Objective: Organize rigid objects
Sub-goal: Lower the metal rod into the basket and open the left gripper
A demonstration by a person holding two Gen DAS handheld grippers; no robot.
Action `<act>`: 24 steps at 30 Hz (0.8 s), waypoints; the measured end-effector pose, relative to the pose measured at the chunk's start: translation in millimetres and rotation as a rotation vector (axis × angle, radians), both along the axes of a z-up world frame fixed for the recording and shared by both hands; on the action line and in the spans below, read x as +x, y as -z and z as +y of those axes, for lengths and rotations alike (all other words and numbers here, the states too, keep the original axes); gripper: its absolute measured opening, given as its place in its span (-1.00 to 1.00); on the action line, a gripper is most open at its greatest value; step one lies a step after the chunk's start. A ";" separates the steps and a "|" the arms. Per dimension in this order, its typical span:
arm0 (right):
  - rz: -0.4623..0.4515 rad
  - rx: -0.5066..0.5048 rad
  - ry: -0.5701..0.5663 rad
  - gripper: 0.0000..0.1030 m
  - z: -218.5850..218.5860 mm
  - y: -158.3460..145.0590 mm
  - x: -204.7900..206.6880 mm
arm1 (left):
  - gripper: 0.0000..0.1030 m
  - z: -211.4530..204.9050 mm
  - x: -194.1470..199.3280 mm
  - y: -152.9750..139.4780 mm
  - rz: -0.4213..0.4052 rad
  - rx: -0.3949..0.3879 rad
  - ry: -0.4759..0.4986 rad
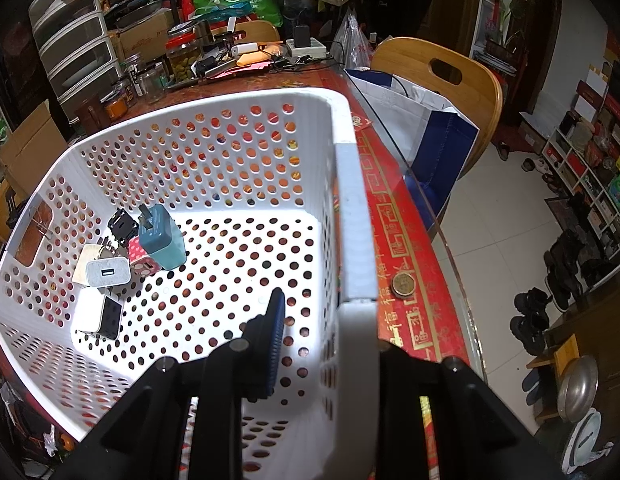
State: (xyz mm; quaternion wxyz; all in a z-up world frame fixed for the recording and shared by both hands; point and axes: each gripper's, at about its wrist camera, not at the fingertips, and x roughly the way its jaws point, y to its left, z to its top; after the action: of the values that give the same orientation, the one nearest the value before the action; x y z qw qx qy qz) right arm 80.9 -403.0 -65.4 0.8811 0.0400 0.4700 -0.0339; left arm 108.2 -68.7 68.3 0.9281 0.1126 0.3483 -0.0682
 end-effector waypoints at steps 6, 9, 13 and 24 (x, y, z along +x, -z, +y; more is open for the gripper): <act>-0.002 -0.001 0.000 -0.55 0.4 -0.4 0.5 | -0.90 -73.2 -2.7 -9.3 0.050 0.012 0.141; 0.001 -0.004 -0.004 -0.55 0.9 -0.3 0.1 | -0.90 -111.1 6.8 14.9 0.139 0.034 0.189; 0.004 -0.005 -0.006 -0.55 1.0 0.5 -0.5 | -0.90 -147.5 30.3 55.0 0.276 0.069 0.221; 0.000 -0.002 -0.009 -0.54 0.3 1.2 -1.9 | -0.90 -152.6 55.4 118.8 0.446 0.111 0.211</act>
State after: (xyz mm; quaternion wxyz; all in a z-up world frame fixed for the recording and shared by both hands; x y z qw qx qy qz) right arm 79.0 -402.7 -66.5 0.8813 0.0369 0.4701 -0.0303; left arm 163.6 -221.3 -50.5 0.8083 0.1815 0.5340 -0.1687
